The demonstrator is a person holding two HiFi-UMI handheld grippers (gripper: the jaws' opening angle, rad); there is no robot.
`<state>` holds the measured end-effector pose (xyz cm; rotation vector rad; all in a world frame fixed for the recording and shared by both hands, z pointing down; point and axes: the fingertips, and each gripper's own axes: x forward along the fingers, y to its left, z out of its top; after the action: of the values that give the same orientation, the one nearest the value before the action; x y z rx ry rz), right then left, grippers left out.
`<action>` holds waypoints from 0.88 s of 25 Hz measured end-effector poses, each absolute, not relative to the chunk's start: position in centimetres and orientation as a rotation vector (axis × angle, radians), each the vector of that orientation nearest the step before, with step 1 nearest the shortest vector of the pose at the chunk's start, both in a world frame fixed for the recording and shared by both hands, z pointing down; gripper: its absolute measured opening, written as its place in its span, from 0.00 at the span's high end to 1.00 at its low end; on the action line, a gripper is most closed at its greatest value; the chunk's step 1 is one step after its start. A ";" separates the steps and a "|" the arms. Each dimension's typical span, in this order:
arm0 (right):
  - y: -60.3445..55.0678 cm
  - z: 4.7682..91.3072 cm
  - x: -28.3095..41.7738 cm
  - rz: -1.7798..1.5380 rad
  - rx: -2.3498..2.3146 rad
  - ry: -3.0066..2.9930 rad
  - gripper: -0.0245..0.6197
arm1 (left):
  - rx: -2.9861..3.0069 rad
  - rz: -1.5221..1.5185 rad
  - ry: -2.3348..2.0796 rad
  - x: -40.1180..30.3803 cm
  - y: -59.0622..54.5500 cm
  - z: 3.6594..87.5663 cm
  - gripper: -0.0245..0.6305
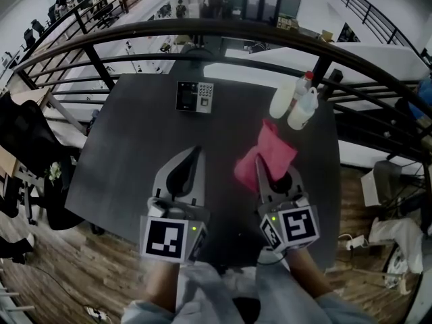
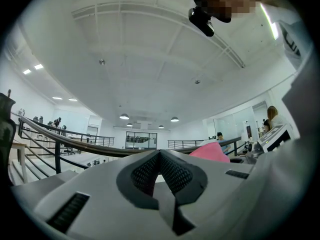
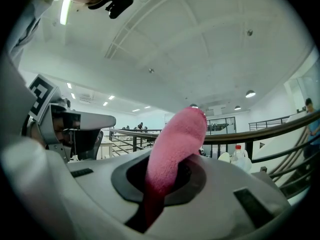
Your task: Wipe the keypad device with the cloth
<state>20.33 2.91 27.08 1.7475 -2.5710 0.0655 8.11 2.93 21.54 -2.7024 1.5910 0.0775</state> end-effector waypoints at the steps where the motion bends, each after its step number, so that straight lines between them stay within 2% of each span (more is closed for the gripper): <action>1: 2.9 27.1 20.3 0.067 1.746 -2.575 0.92 | -2.704 0.074 1.588 8.1 3.0 21.6 0.94; 22: 3.0 27.5 20.8 0.119 1.750 -2.586 0.92 | -2.705 0.072 1.587 8.3 3.3 21.7 0.94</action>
<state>20.79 3.04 27.53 1.7501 -2.5860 0.1189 8.30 3.30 21.67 -2.7052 1.5869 0.0719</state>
